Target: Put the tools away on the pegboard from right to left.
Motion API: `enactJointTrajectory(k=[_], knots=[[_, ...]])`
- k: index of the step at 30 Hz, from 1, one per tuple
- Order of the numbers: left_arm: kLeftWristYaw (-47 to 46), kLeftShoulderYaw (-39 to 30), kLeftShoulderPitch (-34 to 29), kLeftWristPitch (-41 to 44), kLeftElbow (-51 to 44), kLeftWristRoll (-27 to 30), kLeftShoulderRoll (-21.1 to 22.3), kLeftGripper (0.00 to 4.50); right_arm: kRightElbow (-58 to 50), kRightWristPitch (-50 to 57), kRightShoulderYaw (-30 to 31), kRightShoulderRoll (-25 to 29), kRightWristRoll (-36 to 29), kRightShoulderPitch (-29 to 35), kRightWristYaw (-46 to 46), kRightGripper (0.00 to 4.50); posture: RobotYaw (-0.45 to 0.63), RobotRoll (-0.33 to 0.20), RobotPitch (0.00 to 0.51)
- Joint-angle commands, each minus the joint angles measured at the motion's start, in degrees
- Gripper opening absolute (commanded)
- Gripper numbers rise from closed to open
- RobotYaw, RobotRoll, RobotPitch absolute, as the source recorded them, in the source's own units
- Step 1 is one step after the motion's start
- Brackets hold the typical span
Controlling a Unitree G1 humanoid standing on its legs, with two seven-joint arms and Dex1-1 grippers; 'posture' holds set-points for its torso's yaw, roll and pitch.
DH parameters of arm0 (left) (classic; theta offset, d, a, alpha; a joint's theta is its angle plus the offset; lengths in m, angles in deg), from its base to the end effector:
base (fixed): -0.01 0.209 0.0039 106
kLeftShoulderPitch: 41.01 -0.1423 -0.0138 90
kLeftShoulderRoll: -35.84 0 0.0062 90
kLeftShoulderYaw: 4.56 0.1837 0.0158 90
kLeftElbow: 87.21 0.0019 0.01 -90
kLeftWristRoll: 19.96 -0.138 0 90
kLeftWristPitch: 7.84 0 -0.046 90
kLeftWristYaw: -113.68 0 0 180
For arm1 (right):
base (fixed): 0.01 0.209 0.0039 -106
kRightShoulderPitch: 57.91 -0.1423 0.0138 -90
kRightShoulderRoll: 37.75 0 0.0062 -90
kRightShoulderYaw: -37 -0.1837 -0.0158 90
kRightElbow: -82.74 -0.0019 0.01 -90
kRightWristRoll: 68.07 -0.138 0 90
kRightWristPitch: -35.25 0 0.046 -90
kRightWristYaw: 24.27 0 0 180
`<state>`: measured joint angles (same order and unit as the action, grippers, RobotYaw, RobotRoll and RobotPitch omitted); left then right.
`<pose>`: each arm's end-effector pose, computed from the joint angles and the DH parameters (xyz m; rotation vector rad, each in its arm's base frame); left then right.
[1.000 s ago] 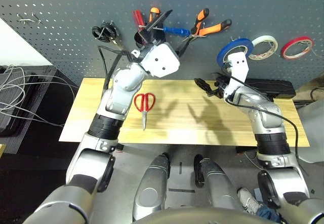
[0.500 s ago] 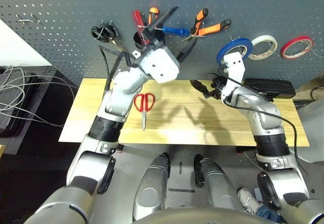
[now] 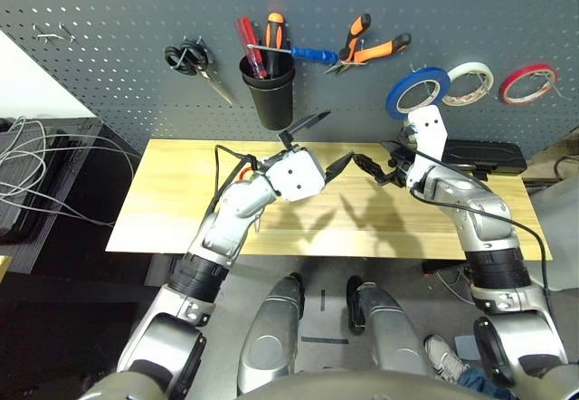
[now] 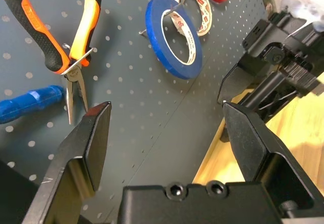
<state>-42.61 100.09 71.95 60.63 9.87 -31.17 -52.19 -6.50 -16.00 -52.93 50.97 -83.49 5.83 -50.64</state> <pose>0.2620 0.1345 0.1188 0.6496 -0.5178 -0.7505 0.2786 -0.1678 0.1226 0.0270 0.2526 0.5808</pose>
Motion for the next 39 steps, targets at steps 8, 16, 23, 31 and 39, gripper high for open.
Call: enactJointTrajectory(k=[8, 16, 23, 31, 39], knots=[[-2.0, -2.1, -1.9, -0.3, 0.5, 0.9, -0.3, 4.48, -0.2, 3.2, -3.0, -5.2, -4.9, -3.3, 2.9, 4.50, 0.11, 0.000, 0.249], [-4.8, -5.1, -2.9, 4.2, 2.8, -0.2, -0.3, 4.48, 0.8, 2.5, -2.1, -4.3, -4.0, -3.2, 2.7, 4.50, 0.12, 0.000, 0.245], [-4.1, -5.8, -3.6, 12.7, 12.5, 0.9, -0.2, 4.48, 0.9, 2.0, -0.3, -2.8, -2.3, -2.8, 2.7, 4.50, 0.11, 0.000, 0.247], [-0.7, -5.5, -2.6, 13.8, 20.7, 1.1, 1.0, 4.48, -1.7, 1.9, 4.0, 0.4, -0.3, 0.9, 0.5, 4.50, 0.10, 0.000, 0.264], [-5.0, -7.6, 5.5, 15.4, 39.2, 0.7, 0.7, 4.48, -4.2, 3.8, 5.7, 1.7, 0.5, 3.2, 0.1, 4.50, 0.08, 0.000, 0.289]])
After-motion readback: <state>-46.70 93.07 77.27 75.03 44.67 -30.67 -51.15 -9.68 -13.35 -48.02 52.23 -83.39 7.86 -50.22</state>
